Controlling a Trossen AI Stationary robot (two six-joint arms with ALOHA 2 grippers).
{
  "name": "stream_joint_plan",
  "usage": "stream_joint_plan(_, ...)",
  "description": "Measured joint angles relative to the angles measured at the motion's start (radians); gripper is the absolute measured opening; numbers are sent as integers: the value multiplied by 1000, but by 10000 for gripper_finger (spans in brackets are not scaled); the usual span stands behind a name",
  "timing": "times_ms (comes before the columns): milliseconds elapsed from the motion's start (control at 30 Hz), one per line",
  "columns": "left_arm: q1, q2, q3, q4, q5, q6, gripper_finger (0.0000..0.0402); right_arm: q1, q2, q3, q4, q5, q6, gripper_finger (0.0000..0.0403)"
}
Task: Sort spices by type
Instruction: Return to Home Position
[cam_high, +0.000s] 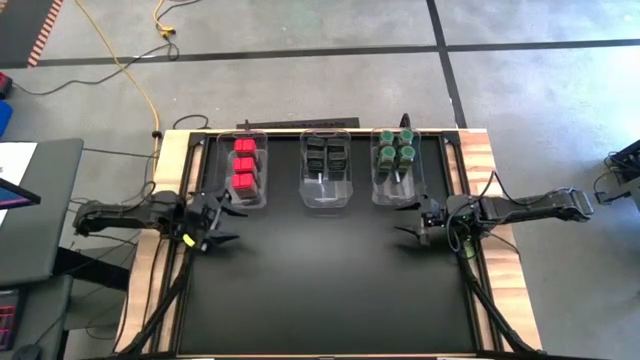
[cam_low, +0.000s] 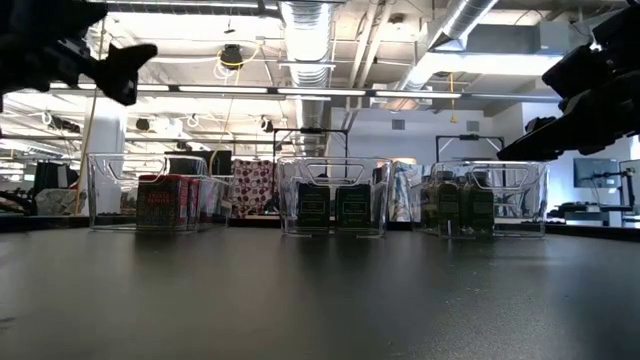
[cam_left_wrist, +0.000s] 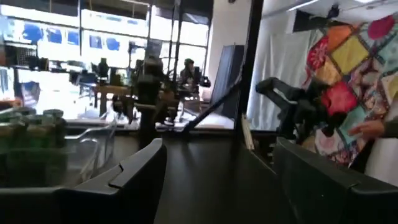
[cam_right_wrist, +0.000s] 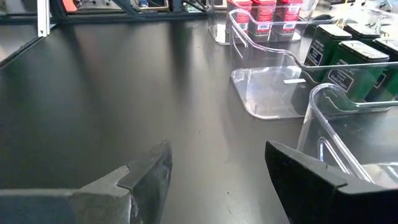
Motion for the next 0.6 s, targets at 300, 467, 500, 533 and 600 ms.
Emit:
stream_joint_plan(300,1,6,0,-141,-64,42,282,0,14,-1,9,2,0,286)
stream_joint_plan(467,1,7,0,-157,-137,90,282,0,14,-1,9,2,0,286)
stream_joint_plan(500,1,7,0,-158,-139,96,282,0,14,-1,9,2,0,286)
stream_joint_plan(533,1,7,0,-158,-139,99,282,0,14,-1,9,2,0,286)
stream_joint_plan(600,1,7,0,-158,-139,97,282,0,14,-1,10,2,0,286)
